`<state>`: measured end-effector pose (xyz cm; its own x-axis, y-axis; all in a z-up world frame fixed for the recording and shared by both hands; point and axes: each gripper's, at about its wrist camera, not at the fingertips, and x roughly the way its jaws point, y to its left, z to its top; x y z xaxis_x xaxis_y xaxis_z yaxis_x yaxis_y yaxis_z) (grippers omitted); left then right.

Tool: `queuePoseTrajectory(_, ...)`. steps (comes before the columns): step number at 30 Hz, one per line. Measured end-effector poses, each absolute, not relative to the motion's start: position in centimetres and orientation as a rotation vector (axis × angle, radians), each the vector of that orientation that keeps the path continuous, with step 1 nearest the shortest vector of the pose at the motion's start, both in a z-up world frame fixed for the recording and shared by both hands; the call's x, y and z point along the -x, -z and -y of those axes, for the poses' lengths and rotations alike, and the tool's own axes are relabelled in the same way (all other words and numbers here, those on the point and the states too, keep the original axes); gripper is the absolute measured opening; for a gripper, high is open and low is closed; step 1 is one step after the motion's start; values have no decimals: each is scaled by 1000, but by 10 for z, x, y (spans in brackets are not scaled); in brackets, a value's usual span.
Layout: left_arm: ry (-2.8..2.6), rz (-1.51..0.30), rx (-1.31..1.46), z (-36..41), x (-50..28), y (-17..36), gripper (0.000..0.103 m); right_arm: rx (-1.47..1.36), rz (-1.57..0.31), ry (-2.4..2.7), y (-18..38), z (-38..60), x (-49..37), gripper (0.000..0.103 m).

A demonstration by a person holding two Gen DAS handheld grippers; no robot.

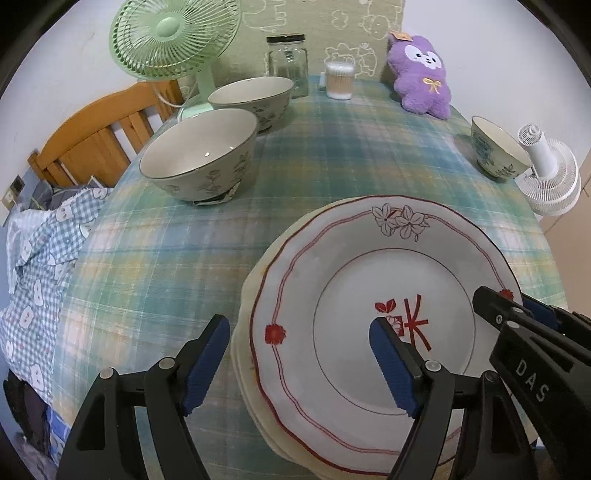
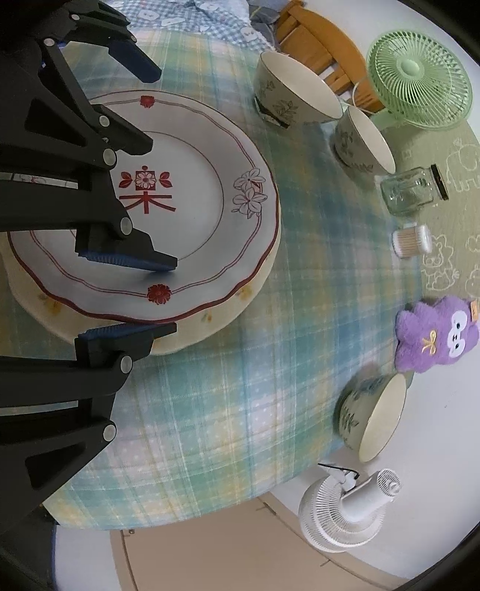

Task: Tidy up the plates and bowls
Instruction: 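Open both grippers and withdraw them from the plate stack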

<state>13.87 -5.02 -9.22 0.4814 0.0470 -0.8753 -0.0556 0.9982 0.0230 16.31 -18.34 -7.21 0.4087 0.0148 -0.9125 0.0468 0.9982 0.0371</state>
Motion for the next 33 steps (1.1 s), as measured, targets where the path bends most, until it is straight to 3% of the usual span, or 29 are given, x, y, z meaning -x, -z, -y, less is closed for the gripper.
queuePoseTrajectory(8,-50,-1084,37,39,-135,93,80,-33,-1159,34,73,179,-163,34)
queuePoseTrajectory(10,-42,-1089,46,37,-135,92,82,-40,-1177,34,73,180,-162,50)
queuePoseTrajectory(15,-27,-1072,66,27,-134,84,90,-40,-1159,44,60,181,-158,64)
queuePoseTrajectory(33,-23,-903,69,-41,-144,12,91,-69,-1017,-45,-19,104,-177,67)
